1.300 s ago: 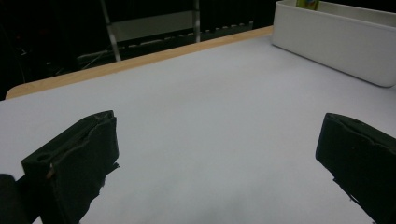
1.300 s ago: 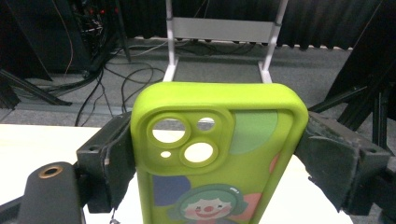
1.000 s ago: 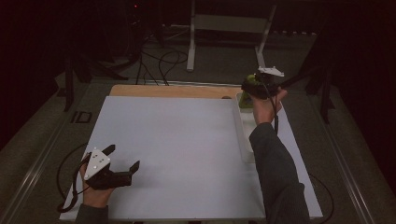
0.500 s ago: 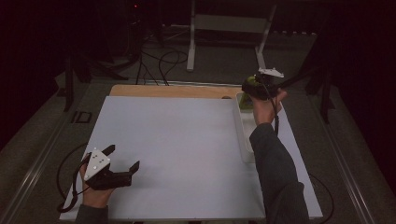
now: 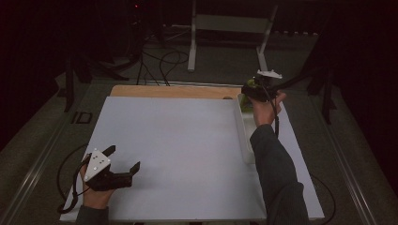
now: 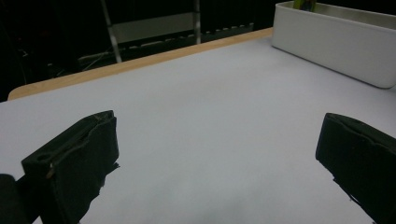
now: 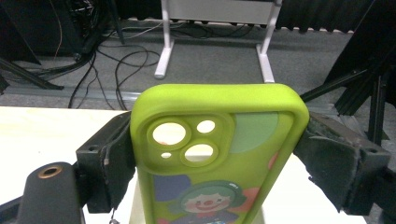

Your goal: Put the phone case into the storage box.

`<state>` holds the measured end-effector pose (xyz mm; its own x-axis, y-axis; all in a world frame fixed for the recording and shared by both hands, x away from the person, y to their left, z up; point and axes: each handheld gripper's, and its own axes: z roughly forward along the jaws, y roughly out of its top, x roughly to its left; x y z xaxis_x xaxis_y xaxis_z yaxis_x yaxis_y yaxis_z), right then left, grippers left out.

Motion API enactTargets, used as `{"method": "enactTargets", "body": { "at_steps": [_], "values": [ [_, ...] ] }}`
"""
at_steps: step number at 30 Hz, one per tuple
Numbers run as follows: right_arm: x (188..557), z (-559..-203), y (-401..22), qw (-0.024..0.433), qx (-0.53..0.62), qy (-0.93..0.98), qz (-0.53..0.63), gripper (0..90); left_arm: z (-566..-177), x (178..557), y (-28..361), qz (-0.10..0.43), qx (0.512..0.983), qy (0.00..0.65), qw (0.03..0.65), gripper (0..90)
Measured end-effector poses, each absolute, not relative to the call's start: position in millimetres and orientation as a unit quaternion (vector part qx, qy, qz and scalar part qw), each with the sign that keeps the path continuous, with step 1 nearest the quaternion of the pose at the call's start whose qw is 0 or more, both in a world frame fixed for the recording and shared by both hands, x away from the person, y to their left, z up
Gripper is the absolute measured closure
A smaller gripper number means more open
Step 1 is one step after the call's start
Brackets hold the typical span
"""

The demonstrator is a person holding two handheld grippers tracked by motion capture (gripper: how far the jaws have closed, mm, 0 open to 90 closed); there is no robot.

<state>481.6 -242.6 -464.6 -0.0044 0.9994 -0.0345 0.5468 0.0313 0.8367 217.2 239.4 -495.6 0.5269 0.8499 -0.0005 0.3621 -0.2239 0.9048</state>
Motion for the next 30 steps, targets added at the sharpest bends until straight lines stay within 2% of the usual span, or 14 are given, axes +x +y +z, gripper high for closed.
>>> {"method": "enactTargets", "body": {
  "at_steps": [14,30],
  "values": [
    [485.7,-484.1,-241.7,0.326,0.627,0.640,0.300,15.7,-495.3,217.0,239.6,0.261,0.737,0.411,0.469,0.0],
    [484.9,-484.6,-240.7,0.318,0.636,0.640,0.290,15.6,-495.5,217.1,239.3,0.260,0.737,0.411,0.470,0.0]
  ]
}}
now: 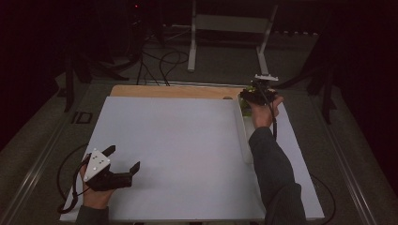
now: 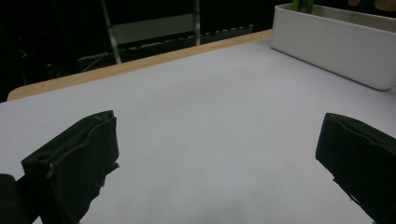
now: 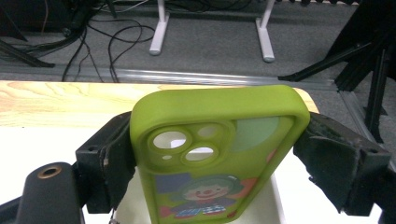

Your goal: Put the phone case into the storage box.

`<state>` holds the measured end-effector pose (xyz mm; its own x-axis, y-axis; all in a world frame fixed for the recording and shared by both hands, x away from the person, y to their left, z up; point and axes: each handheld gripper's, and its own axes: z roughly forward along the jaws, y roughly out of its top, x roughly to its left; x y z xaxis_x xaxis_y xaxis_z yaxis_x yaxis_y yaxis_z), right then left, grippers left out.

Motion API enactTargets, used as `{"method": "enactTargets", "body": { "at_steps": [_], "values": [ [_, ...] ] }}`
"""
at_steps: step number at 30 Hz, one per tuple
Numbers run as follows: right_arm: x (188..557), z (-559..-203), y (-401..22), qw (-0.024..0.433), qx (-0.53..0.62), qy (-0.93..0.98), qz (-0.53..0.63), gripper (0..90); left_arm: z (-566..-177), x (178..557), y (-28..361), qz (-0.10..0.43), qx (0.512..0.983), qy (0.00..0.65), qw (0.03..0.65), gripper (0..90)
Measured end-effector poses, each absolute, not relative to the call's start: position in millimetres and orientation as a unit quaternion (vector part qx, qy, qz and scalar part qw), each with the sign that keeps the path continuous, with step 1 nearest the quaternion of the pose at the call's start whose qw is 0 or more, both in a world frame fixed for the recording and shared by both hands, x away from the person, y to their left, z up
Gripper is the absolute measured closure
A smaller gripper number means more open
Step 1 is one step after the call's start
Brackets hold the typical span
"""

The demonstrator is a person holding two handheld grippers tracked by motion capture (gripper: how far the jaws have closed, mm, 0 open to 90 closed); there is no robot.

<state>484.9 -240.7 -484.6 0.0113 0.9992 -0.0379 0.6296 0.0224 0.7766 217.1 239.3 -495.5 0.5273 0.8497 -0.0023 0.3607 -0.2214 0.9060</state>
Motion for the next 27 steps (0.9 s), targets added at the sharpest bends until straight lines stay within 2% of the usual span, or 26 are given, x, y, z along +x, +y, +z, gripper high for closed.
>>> {"method": "enactTargets", "body": {
  "at_steps": [27],
  "values": [
    [487.5,-489.3,-234.8,0.311,0.648,0.638,0.276,14.1,-494.9,216.8,239.5,0.260,0.734,0.412,0.472,0.0]
  ]
}}
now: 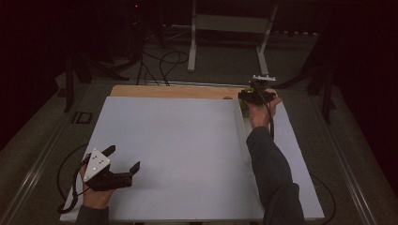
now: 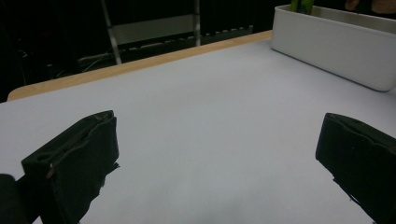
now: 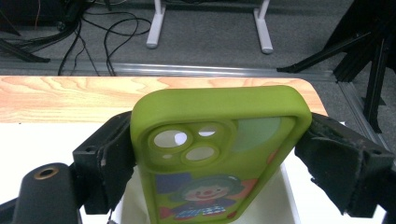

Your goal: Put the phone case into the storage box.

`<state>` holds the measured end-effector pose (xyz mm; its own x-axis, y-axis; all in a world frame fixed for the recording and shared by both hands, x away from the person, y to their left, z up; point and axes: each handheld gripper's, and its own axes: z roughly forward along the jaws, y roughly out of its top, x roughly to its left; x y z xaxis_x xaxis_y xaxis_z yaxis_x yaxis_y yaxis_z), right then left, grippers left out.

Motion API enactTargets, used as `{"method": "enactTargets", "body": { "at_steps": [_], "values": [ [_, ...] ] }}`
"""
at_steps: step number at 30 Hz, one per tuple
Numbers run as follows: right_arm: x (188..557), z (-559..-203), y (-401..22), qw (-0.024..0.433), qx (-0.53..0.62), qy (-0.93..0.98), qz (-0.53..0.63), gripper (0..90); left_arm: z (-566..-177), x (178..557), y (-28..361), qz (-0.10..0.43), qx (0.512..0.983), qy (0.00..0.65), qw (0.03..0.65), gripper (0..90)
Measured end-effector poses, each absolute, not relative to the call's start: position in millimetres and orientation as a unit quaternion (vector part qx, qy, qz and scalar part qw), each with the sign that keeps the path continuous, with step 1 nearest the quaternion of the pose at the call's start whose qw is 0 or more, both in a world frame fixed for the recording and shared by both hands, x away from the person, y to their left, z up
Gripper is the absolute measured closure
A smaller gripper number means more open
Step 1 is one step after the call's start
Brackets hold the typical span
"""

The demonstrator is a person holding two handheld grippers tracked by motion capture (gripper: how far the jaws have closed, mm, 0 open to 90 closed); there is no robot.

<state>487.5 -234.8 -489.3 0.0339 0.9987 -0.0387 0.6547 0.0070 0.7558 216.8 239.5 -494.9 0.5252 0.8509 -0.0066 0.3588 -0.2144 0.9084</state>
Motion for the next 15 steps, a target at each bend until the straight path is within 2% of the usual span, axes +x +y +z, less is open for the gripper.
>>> {"method": "enactTargets", "body": {
  "at_steps": [5,15],
  "values": [
    [490.1,-489.4,-237.1,0.304,0.654,0.633,0.281,8.4,-495.3,217.1,239.2,0.260,0.736,0.411,0.471,0.0],
    [492.8,-487.5,-238.0,0.291,0.643,0.642,0.298,7.5,-495.1,217.1,239.5,0.260,0.734,0.413,0.472,0.0]
  ]
}}
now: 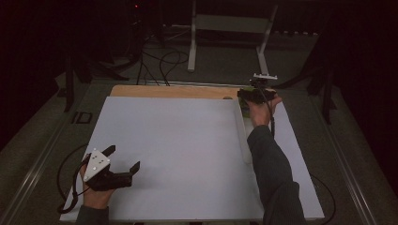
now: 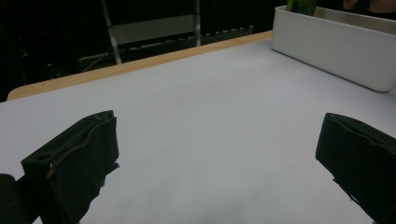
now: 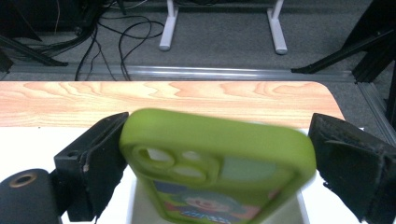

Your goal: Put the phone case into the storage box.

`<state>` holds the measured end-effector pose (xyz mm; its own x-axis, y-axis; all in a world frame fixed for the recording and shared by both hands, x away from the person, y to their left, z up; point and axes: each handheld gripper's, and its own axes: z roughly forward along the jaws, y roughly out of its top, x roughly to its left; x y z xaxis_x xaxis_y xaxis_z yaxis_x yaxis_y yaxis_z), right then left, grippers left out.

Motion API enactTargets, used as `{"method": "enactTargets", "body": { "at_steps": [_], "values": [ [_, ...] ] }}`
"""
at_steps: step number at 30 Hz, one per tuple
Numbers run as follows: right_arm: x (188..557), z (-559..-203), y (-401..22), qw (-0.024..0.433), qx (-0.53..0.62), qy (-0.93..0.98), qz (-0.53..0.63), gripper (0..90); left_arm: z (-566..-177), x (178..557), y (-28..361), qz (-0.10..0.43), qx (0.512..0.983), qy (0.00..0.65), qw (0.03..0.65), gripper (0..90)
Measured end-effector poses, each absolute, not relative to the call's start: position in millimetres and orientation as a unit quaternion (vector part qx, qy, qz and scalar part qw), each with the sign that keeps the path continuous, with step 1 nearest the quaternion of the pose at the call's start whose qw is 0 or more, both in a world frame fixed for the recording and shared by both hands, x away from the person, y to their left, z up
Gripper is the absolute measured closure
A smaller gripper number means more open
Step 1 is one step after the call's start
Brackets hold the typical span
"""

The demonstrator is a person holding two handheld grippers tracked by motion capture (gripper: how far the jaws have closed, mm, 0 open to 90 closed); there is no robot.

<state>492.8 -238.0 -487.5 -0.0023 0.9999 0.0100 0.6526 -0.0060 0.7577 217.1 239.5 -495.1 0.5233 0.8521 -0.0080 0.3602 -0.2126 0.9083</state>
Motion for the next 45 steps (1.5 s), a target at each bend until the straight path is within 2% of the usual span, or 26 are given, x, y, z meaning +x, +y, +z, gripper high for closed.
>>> {"method": "enactTargets", "body": {
  "at_steps": [13,21,45],
  "values": [
    [498.4,-484.9,-238.9,0.285,0.636,0.652,0.297,10.0,-494.7,217.0,240.1,0.261,0.732,0.414,0.473,0.0],
    [503.8,-484.4,-241.9,0.289,0.637,0.654,0.289,17.5,-495.1,217.8,240.3,0.262,0.733,0.415,0.471,0.0],
    [516.3,-482.8,-253.0,0.274,0.620,0.670,0.303,20.1,-496.9,220.1,239.7,0.260,0.736,0.417,0.465,0.0]
  ]
}}
